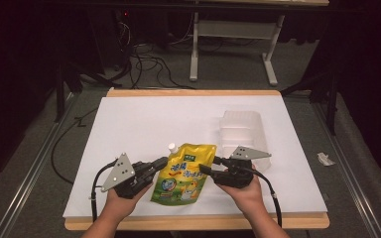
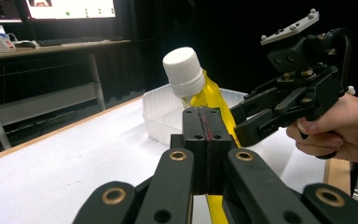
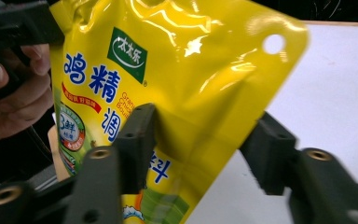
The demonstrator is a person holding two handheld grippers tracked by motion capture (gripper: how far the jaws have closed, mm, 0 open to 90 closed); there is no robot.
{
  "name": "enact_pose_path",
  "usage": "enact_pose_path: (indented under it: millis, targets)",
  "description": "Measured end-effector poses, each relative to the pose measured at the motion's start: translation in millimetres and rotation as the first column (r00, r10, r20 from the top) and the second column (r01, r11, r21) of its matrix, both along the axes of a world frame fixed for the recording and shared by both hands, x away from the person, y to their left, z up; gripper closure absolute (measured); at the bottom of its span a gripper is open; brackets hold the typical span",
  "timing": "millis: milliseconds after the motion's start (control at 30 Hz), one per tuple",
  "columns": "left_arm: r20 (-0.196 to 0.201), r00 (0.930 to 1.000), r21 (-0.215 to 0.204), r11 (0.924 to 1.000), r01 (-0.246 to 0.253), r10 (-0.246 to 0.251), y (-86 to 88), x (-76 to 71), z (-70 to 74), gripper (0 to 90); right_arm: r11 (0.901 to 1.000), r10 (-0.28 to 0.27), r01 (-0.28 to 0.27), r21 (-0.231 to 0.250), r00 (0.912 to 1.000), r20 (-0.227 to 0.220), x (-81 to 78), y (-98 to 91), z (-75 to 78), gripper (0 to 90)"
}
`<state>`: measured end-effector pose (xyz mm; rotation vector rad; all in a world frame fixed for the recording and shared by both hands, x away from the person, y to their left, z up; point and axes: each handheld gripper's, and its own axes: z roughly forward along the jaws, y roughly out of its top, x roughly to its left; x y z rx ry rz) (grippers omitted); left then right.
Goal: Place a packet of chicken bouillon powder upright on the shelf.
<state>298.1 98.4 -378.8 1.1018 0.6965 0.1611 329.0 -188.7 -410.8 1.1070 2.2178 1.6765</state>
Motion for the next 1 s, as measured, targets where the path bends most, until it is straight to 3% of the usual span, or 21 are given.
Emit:
enact_pose_path:
  millis: [167, 400, 633, 1000]
  targets:
    - [-0.001, 1.0000, -0.012, 0.9999, -0.004, 0.004, 0.9, 0.2, 1.2, 90.0, 0.9996, -0.009, 0.009, 0.028, 0.9997, 0.020, -1.9, -5.9, 3.6, 63.5]
    - [-0.006, 1.0000, -0.020, 0.9998, -0.008, 0.008, 0.5, 0.7, 1.5, 90.0, 0.9976, -0.023, 0.018, 0.067, 0.9977, 0.063, -6.8, -12.1, 13.0, 71.2]
    - [-0.024, 0.9994, -0.020, 0.9995, -0.024, 0.023, 0.6, 4.0, -0.8, 90.0, 0.9965, -0.026, 0.018, 0.081, 0.9941, 0.106, -12.4, -14.4, 22.2, 73.5]
    - [-0.070, 0.9965, 0.005, 0.9990, -0.045, 0.045, -6.2, 12.1, -11.8, 90.0, 0.9980, -0.034, 0.025, 0.057, 0.9881, 0.150, -20.6, -14.7, 28.3, 74.8]
